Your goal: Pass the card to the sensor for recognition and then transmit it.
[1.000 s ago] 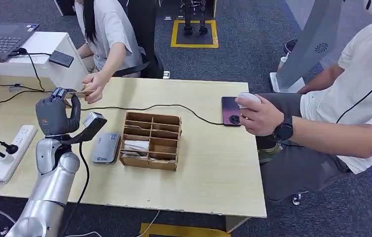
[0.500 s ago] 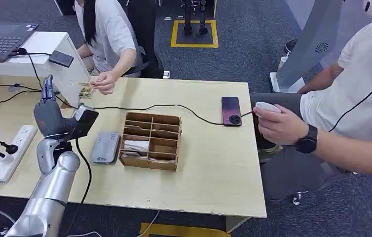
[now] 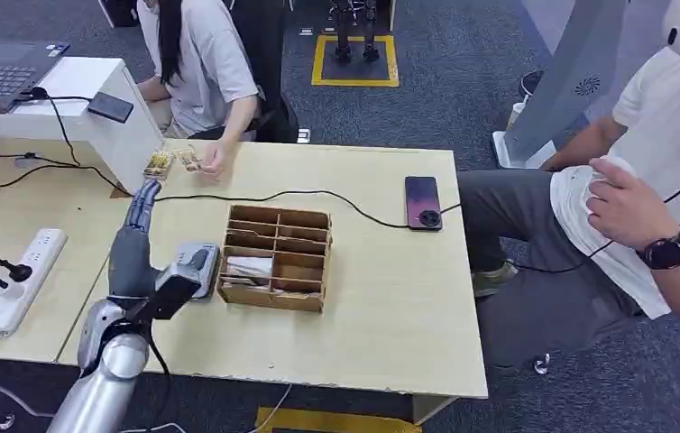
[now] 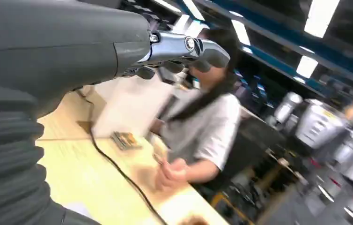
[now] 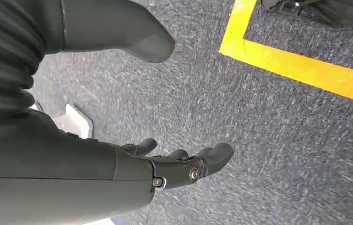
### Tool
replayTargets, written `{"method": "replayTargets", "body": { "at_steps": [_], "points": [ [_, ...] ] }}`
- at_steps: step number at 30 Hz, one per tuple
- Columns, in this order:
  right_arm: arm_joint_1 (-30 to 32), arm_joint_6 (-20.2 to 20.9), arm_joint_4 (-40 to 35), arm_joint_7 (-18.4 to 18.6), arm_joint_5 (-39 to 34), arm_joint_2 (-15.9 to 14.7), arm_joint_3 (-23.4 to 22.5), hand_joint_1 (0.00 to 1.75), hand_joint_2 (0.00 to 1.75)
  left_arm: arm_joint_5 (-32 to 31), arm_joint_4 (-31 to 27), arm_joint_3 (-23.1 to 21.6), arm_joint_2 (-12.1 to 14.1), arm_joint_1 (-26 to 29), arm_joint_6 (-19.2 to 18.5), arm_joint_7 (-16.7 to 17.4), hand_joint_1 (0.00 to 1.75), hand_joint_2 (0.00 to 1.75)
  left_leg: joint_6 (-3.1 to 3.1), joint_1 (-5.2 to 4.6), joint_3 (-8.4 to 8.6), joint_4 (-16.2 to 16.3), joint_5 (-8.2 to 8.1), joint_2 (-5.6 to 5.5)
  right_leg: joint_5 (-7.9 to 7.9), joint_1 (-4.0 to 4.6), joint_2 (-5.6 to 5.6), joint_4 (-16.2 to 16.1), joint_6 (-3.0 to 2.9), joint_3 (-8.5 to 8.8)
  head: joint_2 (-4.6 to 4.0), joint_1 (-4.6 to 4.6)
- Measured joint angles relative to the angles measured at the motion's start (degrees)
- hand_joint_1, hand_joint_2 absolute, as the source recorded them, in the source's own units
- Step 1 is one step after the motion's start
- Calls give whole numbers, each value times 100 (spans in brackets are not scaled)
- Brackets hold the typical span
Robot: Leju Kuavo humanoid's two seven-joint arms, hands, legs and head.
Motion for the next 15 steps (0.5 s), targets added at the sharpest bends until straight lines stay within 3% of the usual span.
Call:
{"method": "replayTargets", "body": {
  "at_steps": [4,7,15],
  "points": [
    [32,0,0,6,-22,-6,-74,0,175,-748,-774,-667,153,626,235,-94,0,175,-2,-1,-2,0,-2,0,0,0,-1,-2,0,-4,0,0],
    [34,2,-2,13,-20,-20,-101,0,175,-1301,-1108,-1119,203,807,529,-65,0,175,-2,0,-2,0,-2,-3,0,0,-5,-2,0,-2,0,0],
    [26,-7,-11,-20,-33,-28,-184,0,175,-1962,-1265,-2049,568,816,332,472,0,175,-6,1,0,0,2,-2,2,5,-5,0,-1,-1,0,0]
  ]
}}
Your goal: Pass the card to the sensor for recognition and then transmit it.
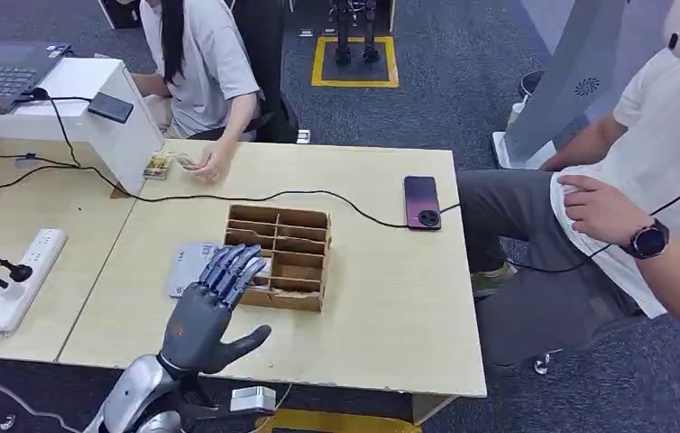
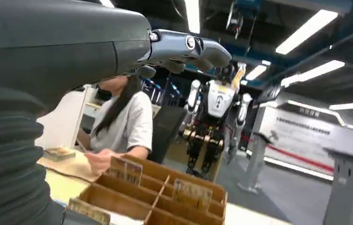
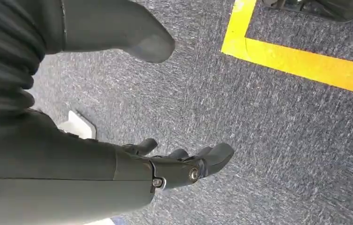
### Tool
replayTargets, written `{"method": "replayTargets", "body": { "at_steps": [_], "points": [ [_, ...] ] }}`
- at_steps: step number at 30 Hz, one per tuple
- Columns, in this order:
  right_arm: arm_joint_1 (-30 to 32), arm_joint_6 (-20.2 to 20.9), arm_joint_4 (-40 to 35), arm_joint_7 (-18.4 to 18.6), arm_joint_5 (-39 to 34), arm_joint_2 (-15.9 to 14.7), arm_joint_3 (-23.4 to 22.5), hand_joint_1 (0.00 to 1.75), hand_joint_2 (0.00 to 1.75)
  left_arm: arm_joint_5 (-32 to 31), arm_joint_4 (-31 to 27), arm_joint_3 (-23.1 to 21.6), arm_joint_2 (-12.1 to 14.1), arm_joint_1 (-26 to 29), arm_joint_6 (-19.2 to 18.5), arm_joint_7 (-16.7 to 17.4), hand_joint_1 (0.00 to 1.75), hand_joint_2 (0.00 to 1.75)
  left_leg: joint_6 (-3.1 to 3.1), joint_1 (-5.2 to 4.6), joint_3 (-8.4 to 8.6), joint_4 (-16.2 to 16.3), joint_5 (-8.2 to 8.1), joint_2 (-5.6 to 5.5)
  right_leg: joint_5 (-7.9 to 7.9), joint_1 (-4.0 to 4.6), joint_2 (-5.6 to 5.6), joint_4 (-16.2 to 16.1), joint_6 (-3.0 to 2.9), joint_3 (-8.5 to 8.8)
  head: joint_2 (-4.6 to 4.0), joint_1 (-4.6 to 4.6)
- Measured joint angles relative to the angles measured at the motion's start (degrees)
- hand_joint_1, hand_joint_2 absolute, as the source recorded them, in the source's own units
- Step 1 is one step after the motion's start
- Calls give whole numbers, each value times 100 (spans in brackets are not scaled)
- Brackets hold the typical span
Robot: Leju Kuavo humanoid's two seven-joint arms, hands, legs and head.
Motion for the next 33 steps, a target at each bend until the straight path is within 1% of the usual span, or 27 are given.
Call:
{"method": "replayTargets", "body": {
  "at_steps": [2,4,7,9,11,16,21,27,29,33],
  "points": [
    [-2,2,0,16,13,0,-7,0,175,-316,11,-130,70,-26,46,195,0,175,0,1,0,0,0,0,0,1,0,0,0,0,0,0],
    [-8,9,0,26,22,0,-9,0,175,-952,105,-238,129,-81,151,568,0,175,0,1,-1,0,0,0,0,0,0,0,0,0,0,0],
    [-14,9,0,26,28,0,-9,0,175,-1591,331,-320,208,-180,365,1020,0,175,0,2,-2,0,0,0,0,0,0,0,0,-1,0,0],
    [-21,9,0,18,28,0,-9,0,175,-1721,540,-322,245,-257,464,1262,0,175,0,2,-2,0,0,0,0,0,0,0,0,0,0,0],
    [-22,9,0,2,31,0,-9,0,175,-1740,743,-322,276,-309,529,1382,0,175,0,2,-2,0,0,0,0,0,0,0,0,0,0,0],
    [-27,4,0,-15,42,0,-13,0,175,-1845,1137,-278,289,-346,680,1548,0,175,0,2,-2,0,0,0,0,-1,0,0,0,0,0,0],
    [-30,2,0,-17,114,0,-13,0,175,-1858,1419,-164,289,-342,726,1598,0,175,0,2,-4,-1,0,0,-1,0,0,0,0,0,0,0],
    [-29,0,0,-61,118,0,-13,0,175,-1806,1578,-42,287,-317,730,1624,0,175,0,2,-4,-1,0,0,-1,0,-1,0,0,0,-2,2],
    [-29,-4,0,-68,118,0,-13,0,175,-1734,1628,71,289,-309,728,1681,0,175,0,2,-4,-1,0,0,-1,0,-1,0,0,0,0,0],
    [-29,-7,2,-76,116,0,-13,0,175,-1636,1689,268,289,-301,715,1666,0,175,0,3,-4,-1,0,-1,-1,0,-1,1,0,0,0,0]
  ]
}}
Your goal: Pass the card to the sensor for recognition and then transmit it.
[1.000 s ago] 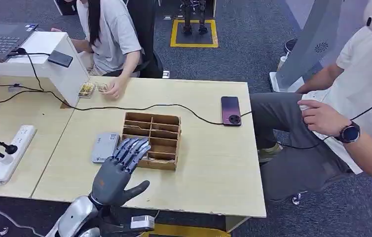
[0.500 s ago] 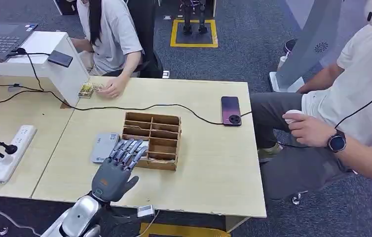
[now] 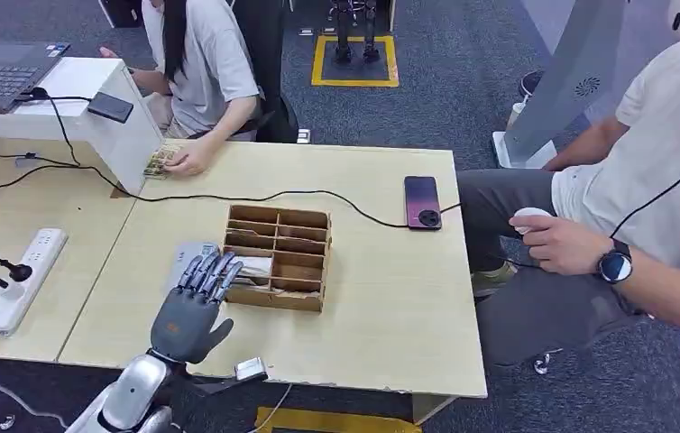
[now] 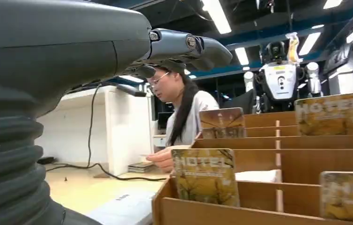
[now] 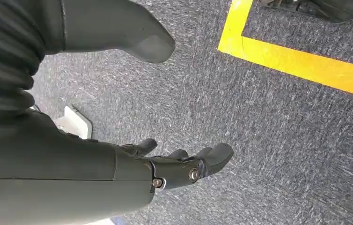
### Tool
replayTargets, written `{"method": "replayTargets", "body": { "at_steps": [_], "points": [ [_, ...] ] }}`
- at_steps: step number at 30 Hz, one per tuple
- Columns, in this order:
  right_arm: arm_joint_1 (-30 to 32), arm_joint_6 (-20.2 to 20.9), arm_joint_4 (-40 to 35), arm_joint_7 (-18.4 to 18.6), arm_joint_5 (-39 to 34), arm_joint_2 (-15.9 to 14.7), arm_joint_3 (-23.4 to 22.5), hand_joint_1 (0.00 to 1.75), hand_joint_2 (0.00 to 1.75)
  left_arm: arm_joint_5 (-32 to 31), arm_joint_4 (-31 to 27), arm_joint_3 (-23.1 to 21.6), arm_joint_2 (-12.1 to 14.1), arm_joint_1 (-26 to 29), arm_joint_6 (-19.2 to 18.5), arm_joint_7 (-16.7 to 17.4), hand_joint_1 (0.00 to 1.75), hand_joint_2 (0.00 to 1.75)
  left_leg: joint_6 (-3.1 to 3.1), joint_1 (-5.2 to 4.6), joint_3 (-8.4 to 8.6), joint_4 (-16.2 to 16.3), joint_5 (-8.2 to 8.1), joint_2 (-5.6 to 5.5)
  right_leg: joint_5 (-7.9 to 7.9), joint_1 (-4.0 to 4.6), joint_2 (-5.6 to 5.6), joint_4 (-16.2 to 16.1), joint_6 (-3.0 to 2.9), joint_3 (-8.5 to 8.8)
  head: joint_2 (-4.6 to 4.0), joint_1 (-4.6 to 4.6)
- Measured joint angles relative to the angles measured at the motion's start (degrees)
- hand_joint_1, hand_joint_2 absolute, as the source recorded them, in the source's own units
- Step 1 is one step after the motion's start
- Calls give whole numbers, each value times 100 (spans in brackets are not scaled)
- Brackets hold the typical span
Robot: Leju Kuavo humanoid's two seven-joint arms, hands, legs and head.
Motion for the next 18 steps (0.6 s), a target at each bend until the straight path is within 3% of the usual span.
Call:
{"method": "replayTargets", "body": {
  "at_steps": [7,18],
  "points": [
    [-4,2,0,-24,-15,2,-24,0,175,201,33,155,-7,-3,-387,-83,0,175,0,0,0,0,0,0,0,0,0,0,0,0,0,0],
    [-4,31,2,22,7,4,-33,0,175,352,15,276,-9,2,-623,-321,0,175,0,0,0,0,0,0,0,0,0,0,0,0,0,0]
  ]
}}
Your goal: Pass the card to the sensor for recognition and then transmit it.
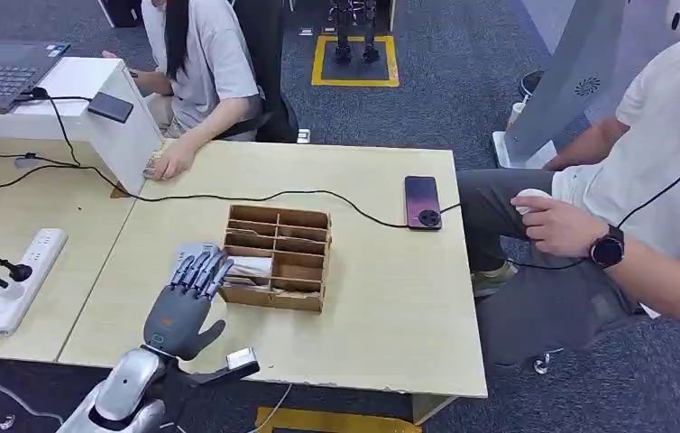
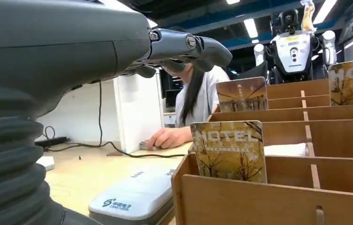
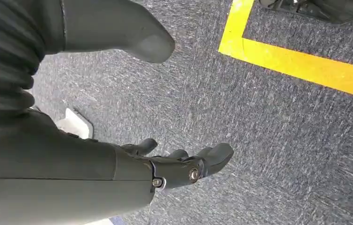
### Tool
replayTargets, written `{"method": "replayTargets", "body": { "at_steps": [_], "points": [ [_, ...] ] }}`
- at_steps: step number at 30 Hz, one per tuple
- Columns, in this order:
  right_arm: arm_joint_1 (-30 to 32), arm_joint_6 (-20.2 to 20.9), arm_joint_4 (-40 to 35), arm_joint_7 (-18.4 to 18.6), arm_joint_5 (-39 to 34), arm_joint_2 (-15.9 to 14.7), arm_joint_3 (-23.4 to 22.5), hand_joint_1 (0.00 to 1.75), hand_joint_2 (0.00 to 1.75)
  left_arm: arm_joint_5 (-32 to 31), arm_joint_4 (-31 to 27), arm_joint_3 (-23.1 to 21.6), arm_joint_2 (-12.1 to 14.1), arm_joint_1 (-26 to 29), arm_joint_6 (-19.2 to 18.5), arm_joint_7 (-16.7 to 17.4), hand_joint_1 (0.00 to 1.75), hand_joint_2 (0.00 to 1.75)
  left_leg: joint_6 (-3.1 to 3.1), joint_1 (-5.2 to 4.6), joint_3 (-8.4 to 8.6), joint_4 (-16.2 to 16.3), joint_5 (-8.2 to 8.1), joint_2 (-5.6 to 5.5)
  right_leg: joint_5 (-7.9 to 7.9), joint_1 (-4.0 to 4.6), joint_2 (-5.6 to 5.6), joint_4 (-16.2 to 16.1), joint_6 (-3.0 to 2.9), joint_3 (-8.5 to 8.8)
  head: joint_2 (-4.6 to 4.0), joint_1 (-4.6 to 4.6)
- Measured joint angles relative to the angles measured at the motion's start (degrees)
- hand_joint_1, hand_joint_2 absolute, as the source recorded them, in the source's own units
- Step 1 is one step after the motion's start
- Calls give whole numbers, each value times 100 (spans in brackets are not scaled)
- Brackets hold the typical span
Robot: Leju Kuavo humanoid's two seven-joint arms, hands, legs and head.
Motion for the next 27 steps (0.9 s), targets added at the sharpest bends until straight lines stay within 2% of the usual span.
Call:
{"method": "replayTargets", "body": {
  "at_steps": [7,16,27],
  "points": [
    [-5,-7,0,-15,11,4,0,0,175,7,-7,0,-122,-55,-4,-37,0,175,0,0,1,0,0,0,0,0,0,0,0,0,0,0],
    [-30,-7,0,-46,109,13,4,0,175,59,151,-11,-387,-398,-22,-68,0,175,2,-1,2,1,2,0,2,0,0,0,0,0,0,0],
    [-46,-7,2,-30,111,39,11,0,175,111,553,-15,-490,-583,-77,-52,0,175,1,0,1,0,2,1,1,0,1,0,0,-1,0,0]
  ]
}}
